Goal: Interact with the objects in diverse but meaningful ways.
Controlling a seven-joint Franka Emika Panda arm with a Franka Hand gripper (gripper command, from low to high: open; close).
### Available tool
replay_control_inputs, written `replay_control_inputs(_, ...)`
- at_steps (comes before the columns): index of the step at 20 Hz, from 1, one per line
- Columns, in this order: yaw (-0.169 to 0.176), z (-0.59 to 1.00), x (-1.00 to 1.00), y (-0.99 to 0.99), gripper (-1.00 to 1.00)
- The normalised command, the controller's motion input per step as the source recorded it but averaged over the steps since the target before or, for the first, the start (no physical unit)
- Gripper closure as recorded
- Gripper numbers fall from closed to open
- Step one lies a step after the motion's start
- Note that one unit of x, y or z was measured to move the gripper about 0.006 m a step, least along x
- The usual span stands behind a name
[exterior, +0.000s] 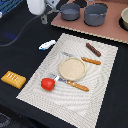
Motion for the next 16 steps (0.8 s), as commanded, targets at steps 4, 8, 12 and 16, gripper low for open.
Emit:
replay_control_inputs(4, 0.100, -0.30, -0.02, -0.05, -1.00)
replay_control_inputs(8, 0.118, -0.37, -0.06, 0.00, -1.00)
replay_control_inputs(12, 0.133, -0.42, -0.19, 0.00, -1.00)
replay_control_inputs(16, 0.126, -0.39, -0.15, 0.00, -1.00)
